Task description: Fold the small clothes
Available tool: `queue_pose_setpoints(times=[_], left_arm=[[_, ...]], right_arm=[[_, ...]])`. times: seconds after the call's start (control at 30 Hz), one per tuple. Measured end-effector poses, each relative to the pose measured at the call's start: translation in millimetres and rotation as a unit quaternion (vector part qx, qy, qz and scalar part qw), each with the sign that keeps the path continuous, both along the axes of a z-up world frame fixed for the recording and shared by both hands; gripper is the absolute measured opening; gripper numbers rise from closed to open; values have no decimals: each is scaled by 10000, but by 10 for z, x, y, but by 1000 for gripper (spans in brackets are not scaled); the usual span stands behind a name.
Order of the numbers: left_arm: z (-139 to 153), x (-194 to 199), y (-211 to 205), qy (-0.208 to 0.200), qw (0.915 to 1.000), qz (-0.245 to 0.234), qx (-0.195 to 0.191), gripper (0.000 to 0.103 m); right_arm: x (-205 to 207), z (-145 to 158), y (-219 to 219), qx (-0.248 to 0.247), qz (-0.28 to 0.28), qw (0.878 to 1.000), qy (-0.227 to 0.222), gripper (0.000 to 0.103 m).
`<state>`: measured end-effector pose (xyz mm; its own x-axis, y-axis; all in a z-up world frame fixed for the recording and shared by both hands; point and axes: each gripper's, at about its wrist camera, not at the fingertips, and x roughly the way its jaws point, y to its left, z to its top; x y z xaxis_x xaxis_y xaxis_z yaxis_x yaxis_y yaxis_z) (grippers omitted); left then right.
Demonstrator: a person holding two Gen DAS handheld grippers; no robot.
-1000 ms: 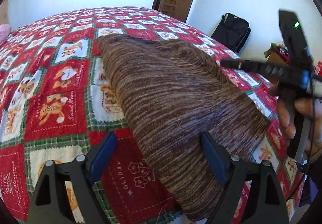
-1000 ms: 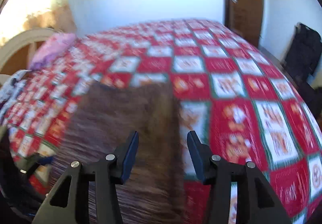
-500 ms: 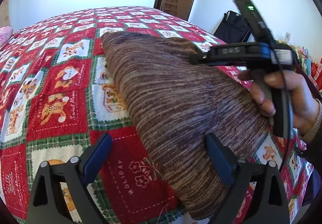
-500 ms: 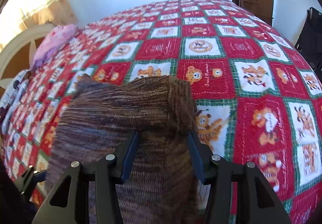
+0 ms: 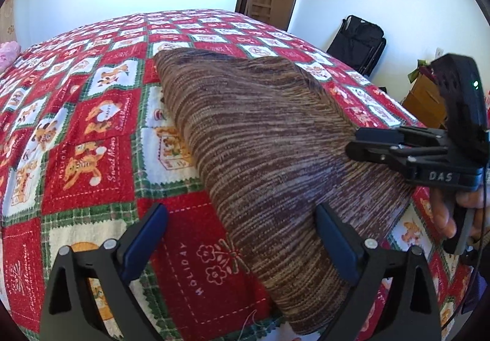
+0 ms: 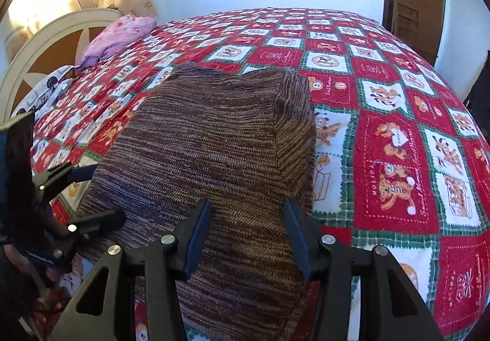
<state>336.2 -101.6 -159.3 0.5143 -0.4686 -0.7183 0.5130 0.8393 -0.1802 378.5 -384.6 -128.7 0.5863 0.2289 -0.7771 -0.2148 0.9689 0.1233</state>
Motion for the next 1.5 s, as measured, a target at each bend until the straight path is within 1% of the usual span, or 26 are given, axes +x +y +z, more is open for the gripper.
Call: queue_pose_setpoints(times=[0.07,0.1,0.17,0.2,0.27,0.3,0.33,0.37,0.43,0.47,0.63,0.83,0.93,0.97,1.03,1.1,1.13,1.17,1.23,1.33,1.37,1.43,1.47,1.5], left_arm=[[-4,7,-10,-18,10000,11,63,101],[-6,9,-12,-22,10000,27,92,102],[-12,10,-12,-26,9999,68,142,103],[-13,10,-15,-33,9998,77,164,103],[-15,4,-19,-46,9998,80,193,103],[-17,4,-21,-46,9998,82,203,103],[-20,6,-22,-42,9997,80,210,103],[-23,6,-30,-38,9997,79,223,103],[-23,2,-43,-55,9996,81,265,103],[-25,2,-46,-58,9996,82,281,103],[-32,10,-51,-48,9995,85,306,103],[-38,4,-66,-57,9991,121,404,103],[-45,18,-58,-17,9992,126,385,103],[-46,20,-63,-15,9991,126,400,103],[-51,18,-76,-25,9989,130,444,103],[-55,18,-80,-31,9988,135,463,103],[-57,20,-83,-29,9988,138,468,103],[-59,22,-87,-30,9988,142,478,103],[-61,22,-93,-34,9987,148,494,103],[-46,11,-85,-64,9987,160,478,103],[-25,-7,-60,-124,9988,213,435,103],[58,-86,17,-393,9982,370,271,103],[91,-119,61,-466,9981,388,138,103],[96,-130,91,-451,9981,408,56,103]], right_arm=[[-42,78,8,-89,-112,9999,-83,52],[-106,148,39,-182,-123,9994,-268,52],[-211,208,95,-233,-14,9988,-436,52],[-262,185,134,-414,4,9981,-463,52],[-283,72,134,-662,-114,9974,-271,52],[-289,-39,79,-655,-211,9976,-54,52],[-310,-134,1,-525,-275,9982,65,53],[-330,-160,-57,-379,-307,9988,49,55],[-354,-184,-198,28,-385,9992,106,56],[-352,-181,-207,61,-397,9991,128,56],[-346,-168,-166,-67,-335,9992,230,58],[-435,-148,-221,-210,6,9994,258,66],[-465,-107,-333,-129,-20,9993,353,66],[-468,-86,-407,-16,-73,9993,369,66],[-455,-38,-529,187,-178,9993,281,66],[-417,15,-600,231,-292,9991,192,66],[-402,77,-613,243,-368,9990,26,66],[-390,132,-597,297,-382,9988,-114,66],[-289,284,-418,529,-116,9980,-322,66],[-101,369,-11,678,381,9965,-315,66],[-2,333,162,745,571,9954,-191,66],[123,202,331,745,680,9949,90,66],[193,83,383,641,673,9953,279,66],[232,-6,369,497,600,9962,383,65]])
